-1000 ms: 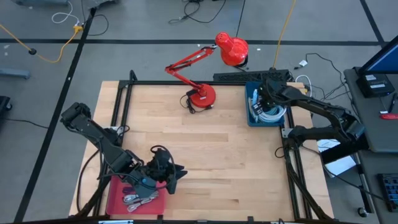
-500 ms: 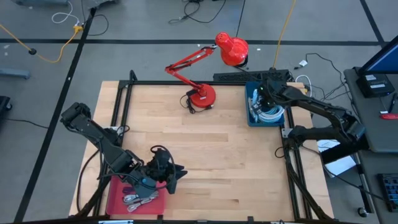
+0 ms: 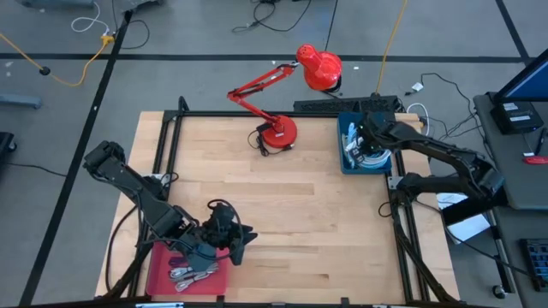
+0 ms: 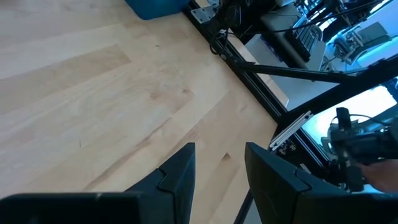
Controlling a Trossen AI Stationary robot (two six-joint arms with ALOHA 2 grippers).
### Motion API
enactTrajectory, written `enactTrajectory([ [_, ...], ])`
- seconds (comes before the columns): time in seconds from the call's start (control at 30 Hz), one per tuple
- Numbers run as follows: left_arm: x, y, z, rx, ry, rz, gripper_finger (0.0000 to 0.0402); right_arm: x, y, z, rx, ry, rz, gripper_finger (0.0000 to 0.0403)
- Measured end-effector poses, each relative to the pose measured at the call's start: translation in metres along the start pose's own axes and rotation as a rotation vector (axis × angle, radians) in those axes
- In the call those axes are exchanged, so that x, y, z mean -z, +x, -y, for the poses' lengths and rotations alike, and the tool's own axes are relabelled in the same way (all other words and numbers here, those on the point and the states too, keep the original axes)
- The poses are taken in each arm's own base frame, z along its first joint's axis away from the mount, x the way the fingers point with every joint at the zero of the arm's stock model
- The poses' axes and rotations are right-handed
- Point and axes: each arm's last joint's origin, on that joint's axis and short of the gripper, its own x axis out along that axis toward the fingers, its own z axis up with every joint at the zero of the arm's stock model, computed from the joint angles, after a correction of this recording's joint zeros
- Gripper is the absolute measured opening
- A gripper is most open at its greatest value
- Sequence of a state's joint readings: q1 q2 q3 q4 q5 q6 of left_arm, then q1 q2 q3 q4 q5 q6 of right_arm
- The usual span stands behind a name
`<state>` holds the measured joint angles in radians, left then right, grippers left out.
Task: Sort cables
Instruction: Adjust the usb cables in the blue bin
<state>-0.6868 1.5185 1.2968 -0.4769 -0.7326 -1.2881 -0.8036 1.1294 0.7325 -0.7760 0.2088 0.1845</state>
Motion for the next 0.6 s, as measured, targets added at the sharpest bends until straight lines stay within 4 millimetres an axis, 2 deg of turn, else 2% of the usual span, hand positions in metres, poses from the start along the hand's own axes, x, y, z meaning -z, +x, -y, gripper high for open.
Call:
enactTrajectory([
  [0.33,0.001,-0.001,0.001,0.007,-0.027,-0.009,0.014,-0.011,0.015,-0.005,-0.01,-0.002,0.056,0.0],
  [0.6,0.002,-0.001,0.001,0.014,-0.057,-0.012,0.014,0.003,0.041,-0.009,-0.027,-0.03,0.043,0.0],
])
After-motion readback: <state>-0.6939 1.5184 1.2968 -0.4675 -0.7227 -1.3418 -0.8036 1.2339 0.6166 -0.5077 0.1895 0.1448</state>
